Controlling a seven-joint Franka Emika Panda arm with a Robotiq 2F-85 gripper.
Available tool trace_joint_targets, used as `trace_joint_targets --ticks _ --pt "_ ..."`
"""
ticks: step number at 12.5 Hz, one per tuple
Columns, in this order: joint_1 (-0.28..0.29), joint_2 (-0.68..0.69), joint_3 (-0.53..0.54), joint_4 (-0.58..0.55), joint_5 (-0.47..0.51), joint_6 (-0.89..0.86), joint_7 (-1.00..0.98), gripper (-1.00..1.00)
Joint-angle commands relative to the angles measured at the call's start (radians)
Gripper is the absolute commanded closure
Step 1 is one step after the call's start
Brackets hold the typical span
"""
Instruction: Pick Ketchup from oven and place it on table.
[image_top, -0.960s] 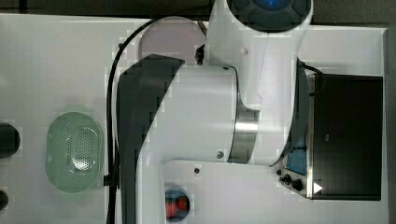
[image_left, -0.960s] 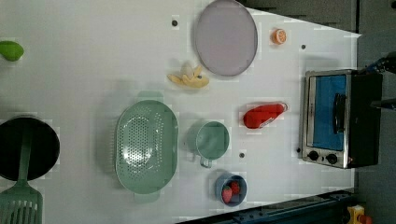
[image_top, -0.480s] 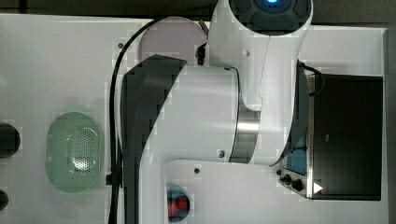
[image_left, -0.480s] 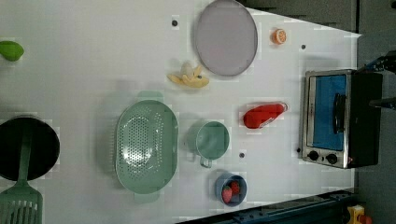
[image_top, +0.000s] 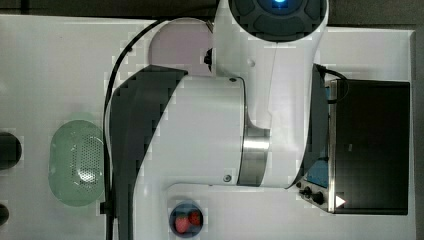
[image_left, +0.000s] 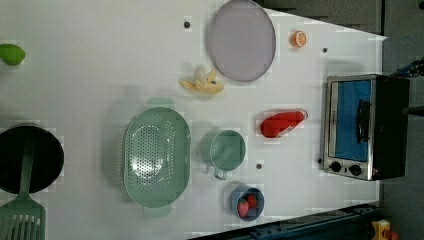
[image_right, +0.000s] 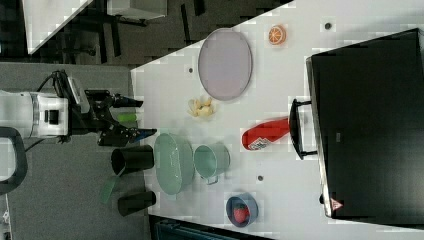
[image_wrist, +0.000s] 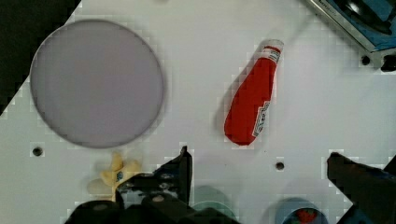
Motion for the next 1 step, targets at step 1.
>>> trace_joint_targets --ticks 1 --pt "-0.012 -0.007 -0.003 0.001 0.002 0.007 0.019 -1.0"
